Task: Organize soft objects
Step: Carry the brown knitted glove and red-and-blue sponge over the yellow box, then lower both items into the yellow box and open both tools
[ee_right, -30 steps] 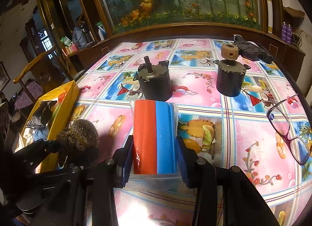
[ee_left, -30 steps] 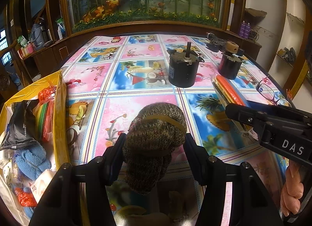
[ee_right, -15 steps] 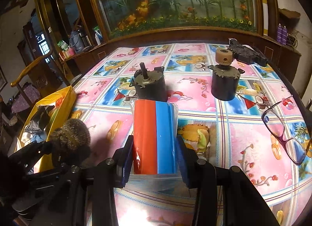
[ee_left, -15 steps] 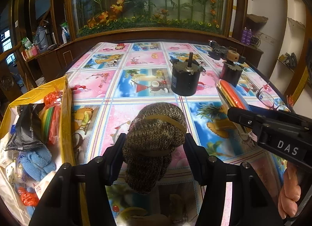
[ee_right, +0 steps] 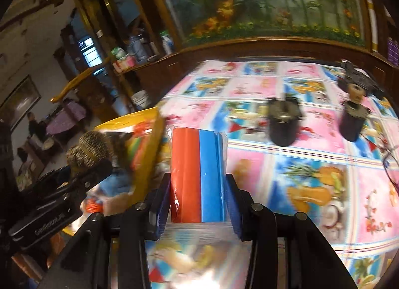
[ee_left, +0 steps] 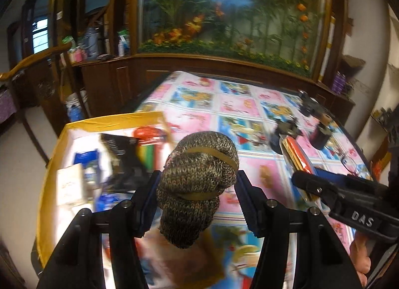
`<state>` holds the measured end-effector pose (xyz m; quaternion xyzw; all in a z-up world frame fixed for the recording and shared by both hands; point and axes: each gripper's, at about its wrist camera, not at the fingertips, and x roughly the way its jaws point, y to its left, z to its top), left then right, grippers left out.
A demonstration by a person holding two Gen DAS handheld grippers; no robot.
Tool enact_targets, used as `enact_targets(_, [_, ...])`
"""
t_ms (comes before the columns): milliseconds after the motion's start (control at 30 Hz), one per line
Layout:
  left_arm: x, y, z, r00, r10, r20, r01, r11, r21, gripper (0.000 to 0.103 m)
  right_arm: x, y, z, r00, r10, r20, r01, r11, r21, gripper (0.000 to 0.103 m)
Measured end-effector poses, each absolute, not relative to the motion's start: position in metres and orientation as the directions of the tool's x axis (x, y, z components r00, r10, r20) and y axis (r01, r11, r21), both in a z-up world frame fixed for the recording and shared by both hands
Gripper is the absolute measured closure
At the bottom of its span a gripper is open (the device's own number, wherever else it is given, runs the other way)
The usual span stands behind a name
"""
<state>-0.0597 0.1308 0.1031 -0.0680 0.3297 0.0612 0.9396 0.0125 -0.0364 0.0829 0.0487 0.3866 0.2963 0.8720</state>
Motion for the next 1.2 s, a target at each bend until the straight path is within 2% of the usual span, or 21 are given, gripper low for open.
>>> enact_targets(300, [-0.082, 0.219, 0.078, 0.713, 0.193, -0.674, -0.363, 0.924, -0.12, 0.045, -0.01, 0.071, 0.071, 0.378, 0.625, -0.683, -0.604, 0.725, 0.33, 0.058])
enact_targets(567, [-0.083, 0.239, 0.059, 0.69, 0.189, -0.699, -0.379, 0.917, -0.126, 0.045, -0.011, 0.116, 0.045, 0.364, 0.563, -0.742, -0.626, 0.738, 0.253, 0.058])
enact_targets(833, [-0.08, 0.248, 0.045, 0.675, 0.189, -0.713, -0.397, 0.908, -0.136, 0.045, 0.014, 0.123, 0.032, 0.346, 0.56, -0.753, -0.585, 0.756, 0.293, 0.058])
enact_targets(1033, [-0.083, 0.244, 0.046, 0.683, 0.207, -0.701, -0.387, 0.916, -0.107, 0.042, 0.018, 0.115, 0.03, 0.315, 0.606, -0.73, -0.584, 0.73, 0.355, 0.052])
enact_targets(1100, [-0.085, 0.244, 0.048, 0.689, 0.208, -0.694, -0.385, 0.916, -0.108, 0.037, 0.018, 0.112, 0.03, 0.304, 0.624, -0.72, -0.587, 0.718, 0.375, 0.051])
enact_targets(1200, [-0.088, 0.243, 0.051, 0.699, 0.208, -0.684, -0.378, 0.919, -0.108, 0.033, 0.016, 0.108, 0.032, 0.302, 0.638, -0.709, -0.589, 0.709, 0.387, 0.043])
